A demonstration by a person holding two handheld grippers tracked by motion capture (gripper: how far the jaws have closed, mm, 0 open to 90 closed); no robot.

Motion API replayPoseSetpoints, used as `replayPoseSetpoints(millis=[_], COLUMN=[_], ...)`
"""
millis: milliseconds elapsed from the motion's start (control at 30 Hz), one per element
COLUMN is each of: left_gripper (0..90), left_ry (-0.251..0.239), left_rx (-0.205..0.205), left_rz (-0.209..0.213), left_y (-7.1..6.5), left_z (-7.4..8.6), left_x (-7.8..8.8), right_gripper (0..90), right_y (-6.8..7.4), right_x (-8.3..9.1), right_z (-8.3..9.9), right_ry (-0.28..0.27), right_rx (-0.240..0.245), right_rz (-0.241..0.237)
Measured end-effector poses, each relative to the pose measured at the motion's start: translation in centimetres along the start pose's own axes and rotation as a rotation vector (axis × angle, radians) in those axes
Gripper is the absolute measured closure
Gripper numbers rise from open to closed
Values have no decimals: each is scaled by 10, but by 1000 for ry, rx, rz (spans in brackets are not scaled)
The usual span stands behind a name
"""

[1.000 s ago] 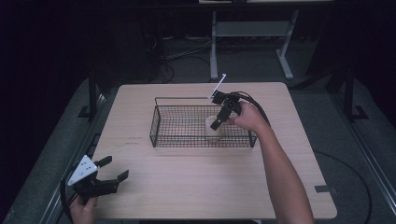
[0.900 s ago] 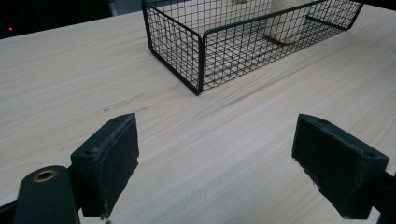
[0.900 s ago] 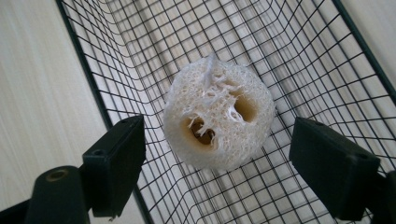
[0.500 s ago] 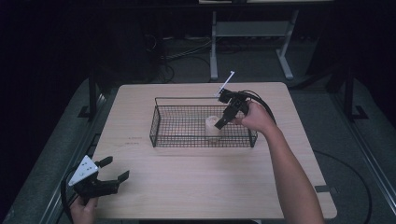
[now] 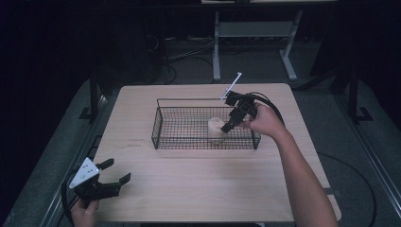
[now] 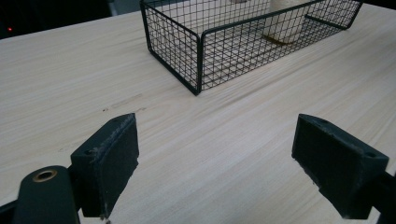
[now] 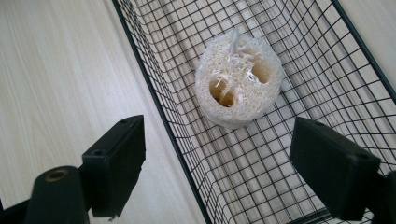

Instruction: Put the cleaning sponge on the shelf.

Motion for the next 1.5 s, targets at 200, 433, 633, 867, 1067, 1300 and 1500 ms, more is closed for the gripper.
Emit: replayPoseSetpoints(millis=[200, 433, 633, 867, 1067, 1300, 1500], left_gripper=[139, 140, 139, 139, 139, 140, 139], left_ry=[0, 0, 1, 3, 4, 6, 8], left_rx=[-2, -1, -1, -4, -5, -5, -8], left_rz=[-1, 1, -1, 0, -1, -1, 0], left_y=[0, 0, 0, -1, -1, -1, -1], left_z=[0, 0, 0, 0, 0, 0, 0], left_x=[0, 0, 0, 0, 0, 0, 0], right_gripper=[178, 178, 177, 177, 177, 177, 177], right_y=[5, 9, 10, 13, 14, 15, 17], right_x=[3, 4, 5, 7, 9, 10, 10], right_z=[3, 13, 20, 30, 38, 47, 54], right_ry=[-2, -6, -6, -15, -17, -16, -13], right_rx=[2, 6, 9, 5, -1, -2, -5], right_rz=[-3, -13, -12, -16, -14, -14, -14])
Point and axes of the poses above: each handheld gripper's, and its own axes: x roughly backward along the jaws, z roughly out of its underside, y roughly to its left, the point moved 3 cm from there along -x, roughly forward along the jaws, and after that the axes turned 6 degrees about -x, right-handed, at the moved point
